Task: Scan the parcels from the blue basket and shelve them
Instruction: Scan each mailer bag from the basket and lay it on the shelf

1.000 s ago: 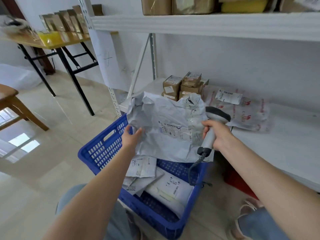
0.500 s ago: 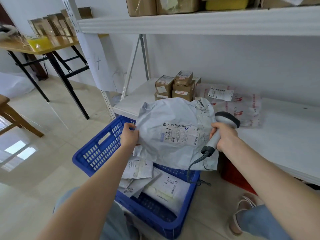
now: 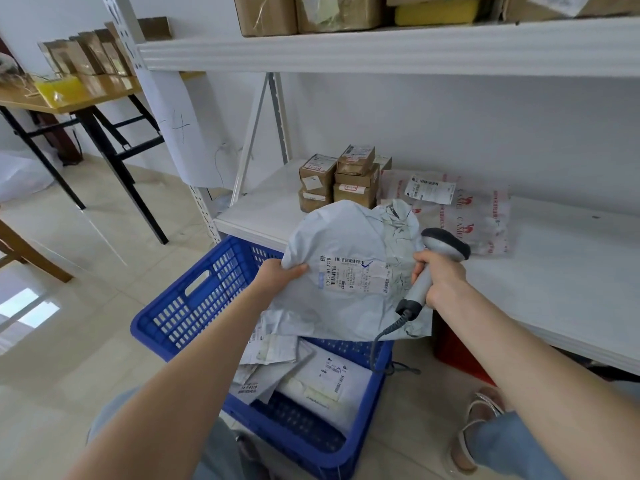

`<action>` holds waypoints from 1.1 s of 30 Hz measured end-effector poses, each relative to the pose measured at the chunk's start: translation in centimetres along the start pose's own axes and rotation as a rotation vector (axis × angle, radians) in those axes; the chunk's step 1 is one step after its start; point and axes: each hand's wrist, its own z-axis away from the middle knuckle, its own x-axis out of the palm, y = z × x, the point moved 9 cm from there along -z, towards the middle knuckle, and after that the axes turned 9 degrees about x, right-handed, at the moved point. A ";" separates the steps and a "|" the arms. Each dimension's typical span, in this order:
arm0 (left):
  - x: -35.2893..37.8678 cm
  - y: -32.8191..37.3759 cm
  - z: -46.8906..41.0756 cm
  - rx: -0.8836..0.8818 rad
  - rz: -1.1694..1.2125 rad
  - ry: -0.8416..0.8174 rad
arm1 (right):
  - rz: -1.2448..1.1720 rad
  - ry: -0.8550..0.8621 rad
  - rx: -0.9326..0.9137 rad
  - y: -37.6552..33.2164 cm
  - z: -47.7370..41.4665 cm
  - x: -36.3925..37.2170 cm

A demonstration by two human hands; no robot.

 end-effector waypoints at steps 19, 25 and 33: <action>-1.6 -0.7 2.5 0.017 0.020 0.120 | 0.082 0.014 -0.101 0.3 1.7 -0.6; -2.4 -0.7 2.7 -0.041 -0.016 0.168 | 0.182 0.015 -0.319 0.2 4.2 -0.7; -0.9 -0.3 3.7 -0.080 0.147 0.167 | 0.424 -0.157 -0.313 6.7 9.2 -1.0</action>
